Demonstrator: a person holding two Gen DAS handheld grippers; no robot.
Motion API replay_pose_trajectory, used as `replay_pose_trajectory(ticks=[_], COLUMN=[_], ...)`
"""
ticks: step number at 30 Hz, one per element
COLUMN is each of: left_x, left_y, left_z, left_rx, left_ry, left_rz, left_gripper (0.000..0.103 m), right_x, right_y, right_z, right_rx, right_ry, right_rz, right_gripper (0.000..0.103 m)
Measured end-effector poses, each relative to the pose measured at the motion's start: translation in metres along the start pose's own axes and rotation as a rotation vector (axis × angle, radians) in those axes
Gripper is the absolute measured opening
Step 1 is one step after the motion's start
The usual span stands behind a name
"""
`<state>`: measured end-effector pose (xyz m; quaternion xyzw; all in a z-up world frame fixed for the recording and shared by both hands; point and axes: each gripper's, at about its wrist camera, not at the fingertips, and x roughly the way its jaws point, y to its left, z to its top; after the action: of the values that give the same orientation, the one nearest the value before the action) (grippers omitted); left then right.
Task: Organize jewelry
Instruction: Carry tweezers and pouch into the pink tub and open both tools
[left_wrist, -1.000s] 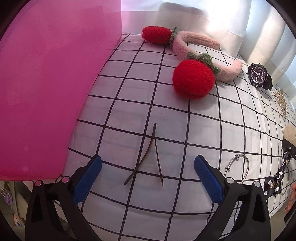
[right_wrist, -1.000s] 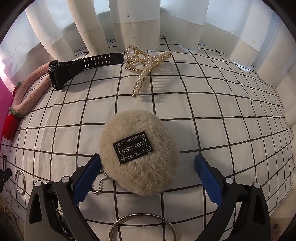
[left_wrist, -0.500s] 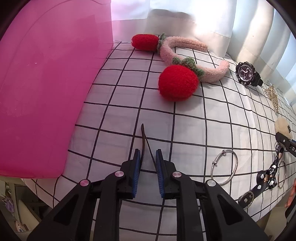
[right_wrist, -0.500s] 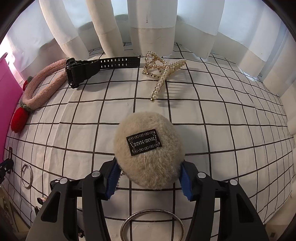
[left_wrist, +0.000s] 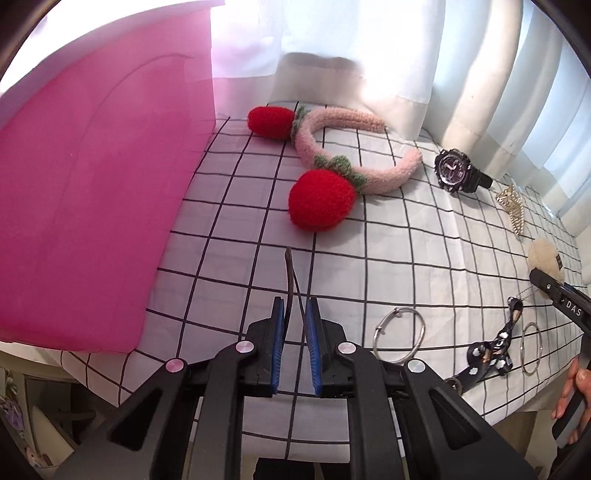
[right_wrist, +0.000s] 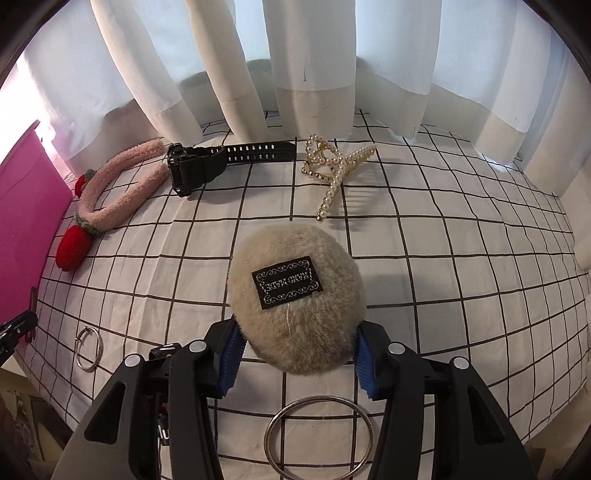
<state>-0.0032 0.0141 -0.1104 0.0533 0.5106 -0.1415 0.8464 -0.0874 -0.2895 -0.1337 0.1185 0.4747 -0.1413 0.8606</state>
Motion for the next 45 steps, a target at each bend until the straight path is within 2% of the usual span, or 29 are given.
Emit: replay_pose_trajectory(ticks=[9,14,19,23,29,34,41,45], left_x=[-0.075,-0.123,-0.165,-0.182,-0.174,-0.152,-0.120,-0.109], left_y=[-0.015,0.001,0.043,0.089,0.158,0.199,0.228,0.235], left_z=[0.037,0.068,0.092,0.102,0.101,0.093,0.088,0.090], left_rx=[-0.006,-0.052,-0.128,-0.196,-0.290,-0.352,-0.400,-0.404], left_ry=[-0.136,-0.236,-0.325,-0.357,-0.314,-0.236,-0.130,-0.101], left_rz=[-0.057,-0.031,0.039,0.132,0.259,0.285,0.292,0.297], left_gripper=[0.013,0.013,0.013,0.013,0.014,0.014,0.017,0.021], right_x=[-0.072,-0.110,-0.136,-0.146,-0.136,-0.121,-0.076,-0.064], right_y=[0.040,0.086,0.151,0.217,0.322,0.394,0.437,0.450], right_z=[0.038,0.070,0.102,0.122,0.136,0.129,0.126,0.125], right_rx=[-0.065,-0.157,-0.255,-0.365,-0.535,-0.661,-0.732,-0.751], right_ry=[-0.117,-0.205,-0.283,-0.319,-0.281,-0.219,-0.105,-0.091], right_rz=[0.099,0.182,0.296,0.392,0.498,0.507,0.456,0.407], right_gripper=[0.049,0.049,0.049,0.049,0.049,0.049,0.049,0.051])
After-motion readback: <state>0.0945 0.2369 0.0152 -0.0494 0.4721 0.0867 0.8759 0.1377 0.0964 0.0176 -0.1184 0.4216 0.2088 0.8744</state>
